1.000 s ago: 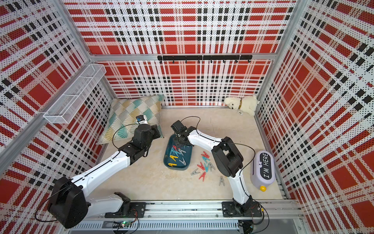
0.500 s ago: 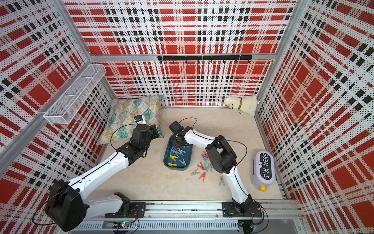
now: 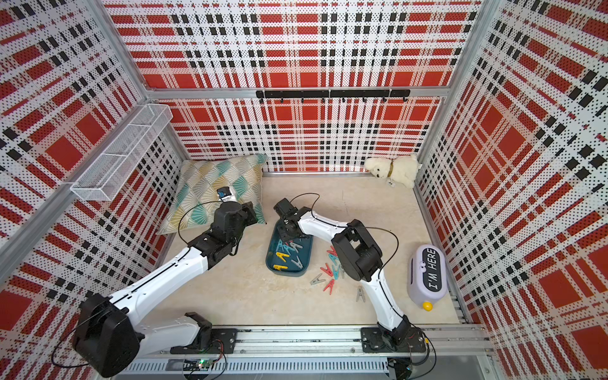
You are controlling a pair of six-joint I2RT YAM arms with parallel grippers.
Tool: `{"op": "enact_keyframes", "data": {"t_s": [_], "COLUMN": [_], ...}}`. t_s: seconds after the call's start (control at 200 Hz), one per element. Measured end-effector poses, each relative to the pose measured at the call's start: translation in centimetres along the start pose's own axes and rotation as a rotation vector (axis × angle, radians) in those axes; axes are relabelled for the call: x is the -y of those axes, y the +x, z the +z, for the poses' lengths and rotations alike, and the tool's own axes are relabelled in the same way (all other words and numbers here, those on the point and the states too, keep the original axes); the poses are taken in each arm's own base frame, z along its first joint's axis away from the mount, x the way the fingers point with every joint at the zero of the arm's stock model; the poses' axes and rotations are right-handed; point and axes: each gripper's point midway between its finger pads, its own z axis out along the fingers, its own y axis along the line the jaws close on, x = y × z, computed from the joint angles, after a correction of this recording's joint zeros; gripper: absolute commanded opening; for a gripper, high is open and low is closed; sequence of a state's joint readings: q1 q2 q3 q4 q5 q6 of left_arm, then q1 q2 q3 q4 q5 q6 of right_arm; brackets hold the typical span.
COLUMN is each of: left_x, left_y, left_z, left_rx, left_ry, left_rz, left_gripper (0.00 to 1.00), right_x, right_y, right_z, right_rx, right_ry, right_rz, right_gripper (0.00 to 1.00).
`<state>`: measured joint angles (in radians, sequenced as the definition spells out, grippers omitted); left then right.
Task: Put the clothespins into the storage box
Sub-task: Place the clothespin in the storage box.
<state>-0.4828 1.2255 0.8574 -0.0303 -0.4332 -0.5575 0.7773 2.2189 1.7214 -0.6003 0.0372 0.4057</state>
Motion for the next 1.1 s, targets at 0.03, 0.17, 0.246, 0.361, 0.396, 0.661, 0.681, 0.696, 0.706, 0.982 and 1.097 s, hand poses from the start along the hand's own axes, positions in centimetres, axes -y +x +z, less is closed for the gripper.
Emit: {"op": "enact_keyframes", "data": {"t_s": [0.03,0.17,0.246,0.361,0.396,0.661,0.681,0.696,0.706,0.982,1.097], "left_x": [0.0,0.0,0.0,-0.1,-0.2,-0.6,-0.6,-0.6,-0.6,-0.6,-0.6], "left_y": [0.0,-0.1,-0.1,0.1,0.1,0.1,0.1,0.2,0.2,0.2,0.2], "left_z": [0.0,-0.1,-0.1,-0.1,-0.1,0.0,0.0,0.0,0.0,0.0,-0.1], "left_rx": [0.001,0.002,0.002,-0.001,-0.002,-0.001,-0.002,-0.003,-0.003,-0.004,-0.003], "left_ry": [0.001,0.002,0.002,0.0,-0.001,-0.008,-0.008,-0.007,-0.007,-0.006,-0.006], "left_rz": [0.0,-0.001,-0.001,0.0,0.001,-0.003,-0.002,-0.002,-0.002,-0.002,-0.002], "left_gripper": [0.3,0.3,0.3,0.3,0.3,0.3,0.3,0.3,0.3,0.3,0.3], "right_x": [-0.1,-0.6,-0.9,-1.1,-1.2,-1.1,-1.1,-1.1,-1.1,-1.0,-0.8], "right_y": [0.0,0.2,0.0,-0.8,-1.0,-1.4,-1.4,-1.5,-1.5,-1.1,-1.1], "right_z": [0.0,0.0,-0.3,-0.7,-0.8,-0.7,-0.7,-0.7,-0.6,0.6,0.7], "right_rx": [0.001,0.002,0.004,0.023,0.028,0.029,0.029,0.029,0.029,0.011,0.011], "right_ry": [0.002,0.002,0.001,-0.004,-0.004,0.013,0.013,0.013,0.013,0.026,0.033], "right_rz": [-0.002,-0.012,-0.016,-0.015,-0.013,-0.015,-0.014,-0.014,-0.014,-0.016,-0.016], "right_gripper": [0.06,0.06,0.06,0.06,0.07,0.07,0.07,0.07,0.07,0.07,0.07]}}
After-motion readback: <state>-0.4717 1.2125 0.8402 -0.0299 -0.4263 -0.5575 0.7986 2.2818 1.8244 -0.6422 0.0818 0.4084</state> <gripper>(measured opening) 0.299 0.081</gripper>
